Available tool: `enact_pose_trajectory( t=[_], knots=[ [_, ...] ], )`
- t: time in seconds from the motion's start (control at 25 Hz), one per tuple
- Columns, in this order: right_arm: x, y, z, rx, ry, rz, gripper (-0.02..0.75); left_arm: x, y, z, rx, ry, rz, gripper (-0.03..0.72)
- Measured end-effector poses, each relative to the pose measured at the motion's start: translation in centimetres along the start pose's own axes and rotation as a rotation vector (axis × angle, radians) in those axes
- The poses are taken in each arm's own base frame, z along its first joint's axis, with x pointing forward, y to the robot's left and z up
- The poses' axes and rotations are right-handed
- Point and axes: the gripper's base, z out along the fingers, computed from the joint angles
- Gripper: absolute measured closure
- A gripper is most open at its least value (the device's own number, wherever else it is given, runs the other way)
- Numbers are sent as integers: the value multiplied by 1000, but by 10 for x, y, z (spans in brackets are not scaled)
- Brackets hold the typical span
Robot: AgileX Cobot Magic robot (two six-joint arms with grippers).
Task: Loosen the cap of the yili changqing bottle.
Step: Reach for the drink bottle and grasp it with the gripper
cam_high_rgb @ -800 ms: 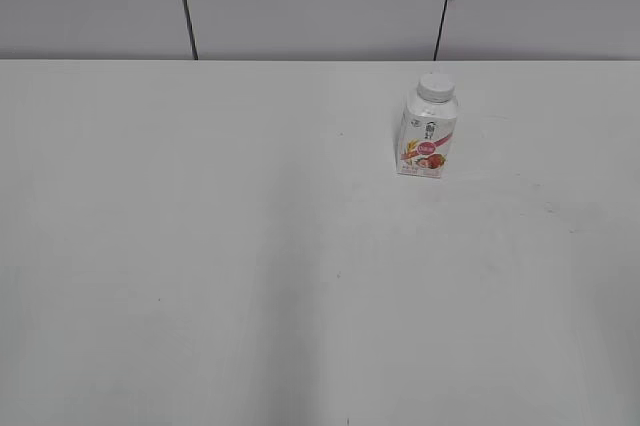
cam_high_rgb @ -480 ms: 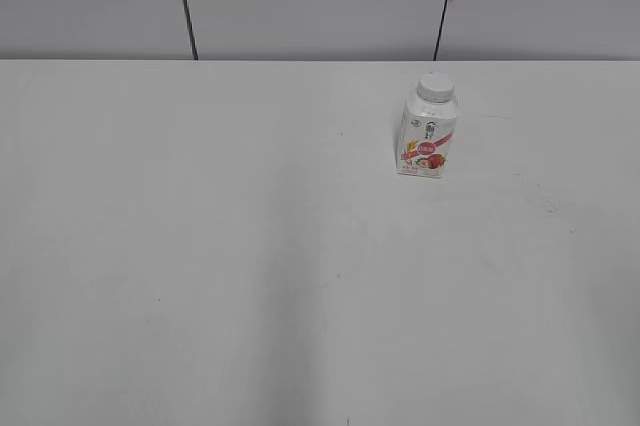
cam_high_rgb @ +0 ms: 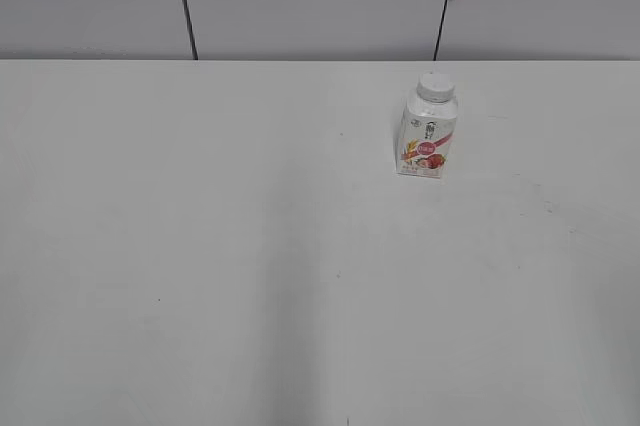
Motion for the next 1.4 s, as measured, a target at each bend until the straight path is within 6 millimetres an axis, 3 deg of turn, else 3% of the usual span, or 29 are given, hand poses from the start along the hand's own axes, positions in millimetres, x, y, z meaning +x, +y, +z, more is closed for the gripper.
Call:
enact_pose_trajectory(
  t=[0.68, 0.96, 1.16, 1.4],
  knots=[
    [0, 0, 0, 0, 0, 0, 255, 0, 0, 0, 0, -4, 0, 341],
    [0, 0, 0, 0, 0, 0, 255, -29, -3, -12, 34, -237, -8, 341],
    [0, 0, 0, 0, 0, 0, 255, -51, -7, 8, 42, -245, -7, 341],
    [0, 0, 0, 0, 0, 0, 255, -84, -12, 47, 54, -295, -3, 341]
  ],
)
